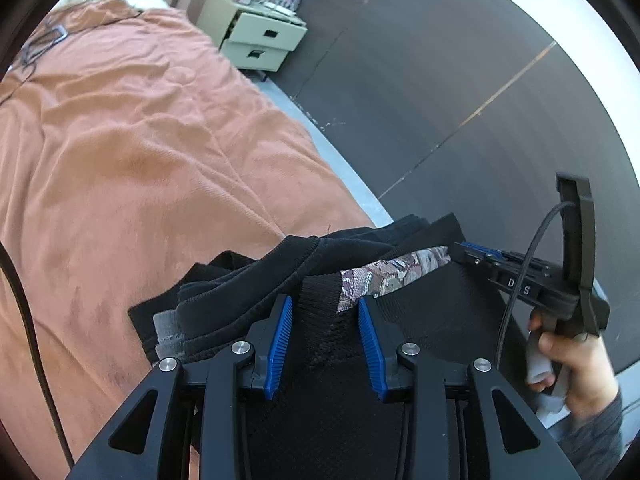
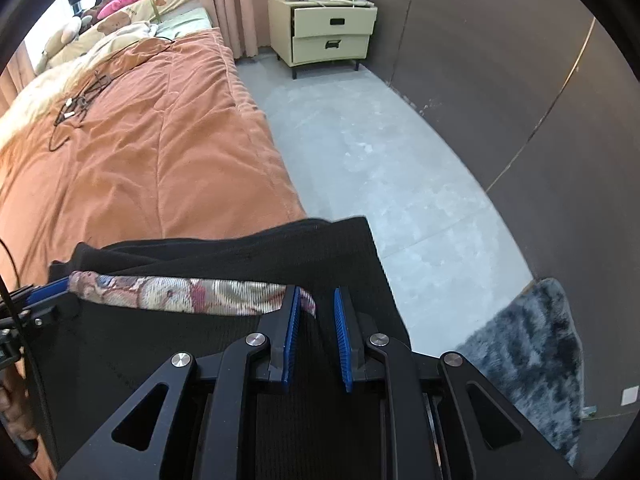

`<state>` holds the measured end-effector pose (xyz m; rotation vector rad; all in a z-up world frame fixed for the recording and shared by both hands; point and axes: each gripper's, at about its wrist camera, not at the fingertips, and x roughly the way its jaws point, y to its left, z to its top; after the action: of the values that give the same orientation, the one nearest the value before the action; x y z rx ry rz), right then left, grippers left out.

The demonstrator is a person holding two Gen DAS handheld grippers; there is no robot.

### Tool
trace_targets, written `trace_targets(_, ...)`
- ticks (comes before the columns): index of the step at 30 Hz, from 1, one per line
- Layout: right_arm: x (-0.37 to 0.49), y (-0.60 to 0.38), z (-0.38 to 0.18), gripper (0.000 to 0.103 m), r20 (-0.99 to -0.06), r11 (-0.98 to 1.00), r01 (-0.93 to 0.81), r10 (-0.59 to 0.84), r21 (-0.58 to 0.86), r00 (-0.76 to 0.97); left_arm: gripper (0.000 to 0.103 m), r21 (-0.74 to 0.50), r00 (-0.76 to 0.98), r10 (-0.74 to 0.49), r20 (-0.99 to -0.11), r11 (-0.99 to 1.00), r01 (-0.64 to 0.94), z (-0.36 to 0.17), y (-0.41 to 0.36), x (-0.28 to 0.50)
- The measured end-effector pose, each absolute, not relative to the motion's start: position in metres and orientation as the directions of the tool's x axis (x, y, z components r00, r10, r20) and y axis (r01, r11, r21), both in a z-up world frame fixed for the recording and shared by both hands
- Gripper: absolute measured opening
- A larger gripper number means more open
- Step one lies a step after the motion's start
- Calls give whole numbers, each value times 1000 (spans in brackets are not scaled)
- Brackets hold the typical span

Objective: Fold small clothes

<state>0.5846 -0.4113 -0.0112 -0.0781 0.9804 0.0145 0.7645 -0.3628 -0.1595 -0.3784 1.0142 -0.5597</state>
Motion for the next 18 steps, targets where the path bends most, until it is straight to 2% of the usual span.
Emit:
trace_targets(3, 575, -405, 1, 15, -812, 996, -17, -59, -85, 581, 37, -515, 422, -566, -708, 823, 240, -147, -361, 754)
trace_targets(6, 544, -419, 16, 20, -800, 999, -19, -11, -27, 600, 37, -503, 432, -561, -706, 827, 252, -136, -359, 738)
trace_targets(8, 530, -418, 16, 33, -798, 1000, -20, 0, -15, 602, 37, -487, 428, -551, -716, 834, 259, -134, -359, 730)
trace_targets(10, 510, -417, 18, 52, -795, 999, -28, 2, -19, 607, 37, -481, 417, -554, -721, 833, 275, -132, -363, 719)
trace_targets(18, 417, -439, 22, 52, -776, 999, -51, 23, -12, 630, 37, -433, 399, -542, -740, 837, 333, -127, -380, 675)
